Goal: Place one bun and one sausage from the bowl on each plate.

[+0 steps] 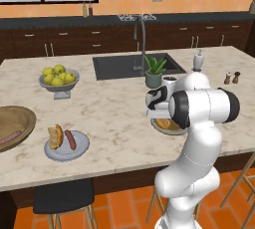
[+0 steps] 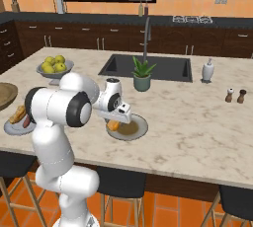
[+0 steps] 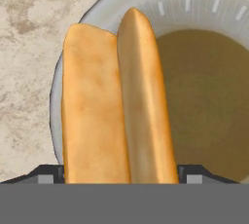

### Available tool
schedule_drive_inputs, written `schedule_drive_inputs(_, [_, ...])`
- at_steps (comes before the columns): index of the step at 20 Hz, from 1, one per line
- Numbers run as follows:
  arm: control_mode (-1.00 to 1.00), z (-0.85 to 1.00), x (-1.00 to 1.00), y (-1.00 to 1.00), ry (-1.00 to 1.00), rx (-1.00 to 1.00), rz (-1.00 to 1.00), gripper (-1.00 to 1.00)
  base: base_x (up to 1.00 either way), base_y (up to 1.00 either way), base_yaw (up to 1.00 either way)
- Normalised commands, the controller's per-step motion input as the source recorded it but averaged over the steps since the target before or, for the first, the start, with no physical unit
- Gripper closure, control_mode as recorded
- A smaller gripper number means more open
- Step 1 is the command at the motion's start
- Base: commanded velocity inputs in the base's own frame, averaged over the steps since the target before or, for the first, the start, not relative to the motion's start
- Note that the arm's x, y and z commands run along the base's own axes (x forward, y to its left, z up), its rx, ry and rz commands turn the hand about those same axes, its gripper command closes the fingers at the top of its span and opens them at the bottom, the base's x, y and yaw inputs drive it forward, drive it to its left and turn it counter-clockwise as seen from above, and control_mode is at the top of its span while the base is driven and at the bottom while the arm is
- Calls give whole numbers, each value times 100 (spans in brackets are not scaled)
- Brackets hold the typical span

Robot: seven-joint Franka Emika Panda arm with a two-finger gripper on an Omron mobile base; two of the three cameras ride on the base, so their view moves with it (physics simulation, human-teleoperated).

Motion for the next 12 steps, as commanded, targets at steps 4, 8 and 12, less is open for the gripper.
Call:
schedule_drive_inputs(4, [-100,0,0,0,0,0,0,-100,0,0,0])
schedule_drive_inputs(8, [-100,0,0,0,0,0,0,-100,0,0,0])
schedule_drive_inputs(12, [-100,0,-10,0,0,0,0,-100,0,0,0])
